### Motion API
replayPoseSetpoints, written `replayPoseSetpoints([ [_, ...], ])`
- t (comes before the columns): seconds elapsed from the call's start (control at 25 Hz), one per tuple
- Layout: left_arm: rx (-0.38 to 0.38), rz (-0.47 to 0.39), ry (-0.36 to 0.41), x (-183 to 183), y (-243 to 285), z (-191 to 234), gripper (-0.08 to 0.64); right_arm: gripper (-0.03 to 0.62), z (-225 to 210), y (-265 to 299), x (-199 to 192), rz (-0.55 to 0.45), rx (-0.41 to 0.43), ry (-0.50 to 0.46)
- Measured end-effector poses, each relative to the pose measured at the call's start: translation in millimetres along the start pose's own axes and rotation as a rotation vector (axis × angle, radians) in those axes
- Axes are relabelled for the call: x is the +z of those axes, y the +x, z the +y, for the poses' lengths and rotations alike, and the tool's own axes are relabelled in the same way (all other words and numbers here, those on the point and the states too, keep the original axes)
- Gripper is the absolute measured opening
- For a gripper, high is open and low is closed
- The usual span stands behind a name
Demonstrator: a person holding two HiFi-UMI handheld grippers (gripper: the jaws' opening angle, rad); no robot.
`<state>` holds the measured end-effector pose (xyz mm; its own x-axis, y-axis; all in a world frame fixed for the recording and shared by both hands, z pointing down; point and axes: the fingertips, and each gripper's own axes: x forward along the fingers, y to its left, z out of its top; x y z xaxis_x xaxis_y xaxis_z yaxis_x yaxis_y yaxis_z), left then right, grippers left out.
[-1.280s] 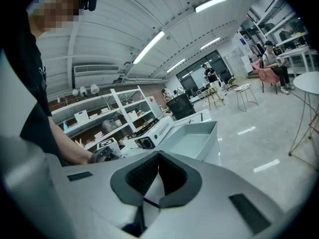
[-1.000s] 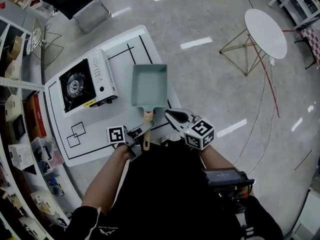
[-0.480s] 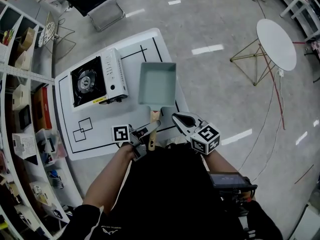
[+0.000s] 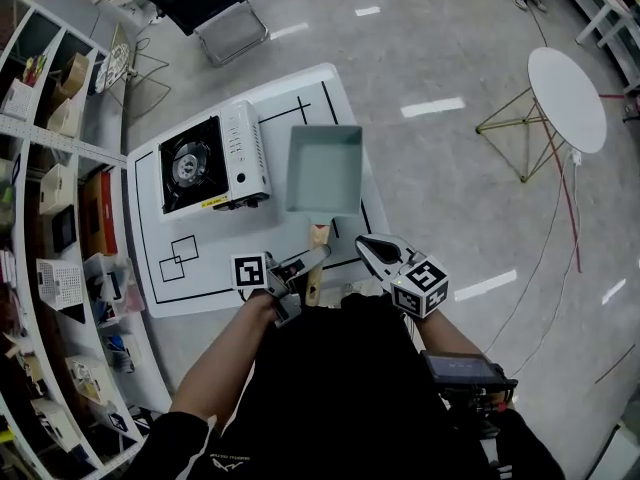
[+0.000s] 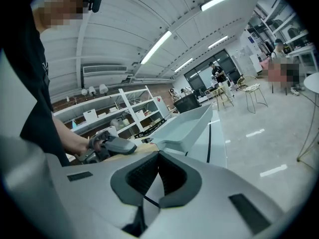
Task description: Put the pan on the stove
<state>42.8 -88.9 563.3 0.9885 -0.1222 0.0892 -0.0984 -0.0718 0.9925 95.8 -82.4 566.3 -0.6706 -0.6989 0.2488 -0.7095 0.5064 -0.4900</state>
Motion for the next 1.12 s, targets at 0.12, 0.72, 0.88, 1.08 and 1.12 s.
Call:
replayPoseSetpoints([
  [0.12, -0.003, -0.011, -0.001, -0.2, 0.1, -5.0, 0.123, 0.025, -2.1, -4.4, -1.3, 0.003, -0.007, 0.003],
  [0.72, -0.018, -0.038, 0.035, 15.7, -11.9, -24.8, 0.124, 0.025, 6.1, 11.8, -4.4, 0.023, 0.0, -0.045],
  [0.88, -0.016, -0.047, 0.035, 20.5, -20.7, -26.3, 0.126, 0.025, 13.5, 23.4, -1.6, 0.035, 0.02, -0.057],
  [1.08, -0.012, -0.076, 0.044, 30.9, -38.1, -27.1, 0.126, 0.025, 24.7, 42.9, 2.1, 0.049, 0.041, -0.071],
  [1.12, -0.011, -0.081, 0.043, 33.2, -42.2, -27.6, 0.126, 0.025, 26.8, 46.8, 2.9, 0.051, 0.044, -0.075],
])
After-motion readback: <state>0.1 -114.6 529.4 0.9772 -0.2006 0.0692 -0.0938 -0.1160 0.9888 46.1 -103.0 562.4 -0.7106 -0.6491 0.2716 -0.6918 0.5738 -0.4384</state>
